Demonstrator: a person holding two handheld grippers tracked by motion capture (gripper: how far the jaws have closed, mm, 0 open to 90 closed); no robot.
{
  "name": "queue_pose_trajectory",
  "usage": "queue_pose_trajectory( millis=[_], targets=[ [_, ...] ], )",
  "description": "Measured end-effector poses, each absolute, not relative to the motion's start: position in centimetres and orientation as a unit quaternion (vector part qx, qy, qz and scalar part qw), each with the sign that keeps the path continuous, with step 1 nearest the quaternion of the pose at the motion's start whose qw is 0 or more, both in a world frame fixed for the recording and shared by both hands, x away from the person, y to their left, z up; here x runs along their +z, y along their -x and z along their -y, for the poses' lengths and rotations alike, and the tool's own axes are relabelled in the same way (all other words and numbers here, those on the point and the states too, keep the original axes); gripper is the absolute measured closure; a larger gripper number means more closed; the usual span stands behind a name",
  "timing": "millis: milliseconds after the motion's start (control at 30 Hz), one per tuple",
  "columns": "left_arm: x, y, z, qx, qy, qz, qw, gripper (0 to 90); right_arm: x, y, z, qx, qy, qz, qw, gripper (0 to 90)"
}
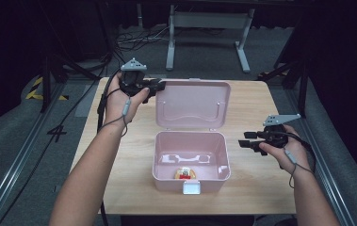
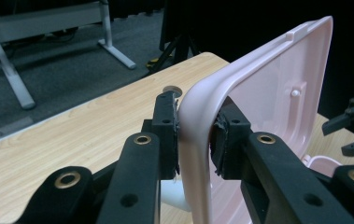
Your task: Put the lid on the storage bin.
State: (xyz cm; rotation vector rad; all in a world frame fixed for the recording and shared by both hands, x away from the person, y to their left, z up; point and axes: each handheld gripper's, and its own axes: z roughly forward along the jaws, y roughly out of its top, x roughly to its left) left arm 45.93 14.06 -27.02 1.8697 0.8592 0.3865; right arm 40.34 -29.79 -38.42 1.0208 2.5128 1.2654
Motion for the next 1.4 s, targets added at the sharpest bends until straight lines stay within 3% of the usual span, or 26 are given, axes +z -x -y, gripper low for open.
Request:
queue_pose_trajectory(
  millis=[1067, 1400],
  targets=[
    [-28.0, -40.1, -13.3, 0.248, -0.719, -0.352, 0.546, 71.1, -35.2, -38.6, 27.9, 0.45, -0.311, -0.836, 0.056, 61.1],
    [-28.5, -37.7, -13.2, 0.269, -0.714, -0.335, 0.553, 69.9, -34.0, -37.5, 27.1, 0.487, -0.28, -0.825, 0.053, 80.1]
  ],
)
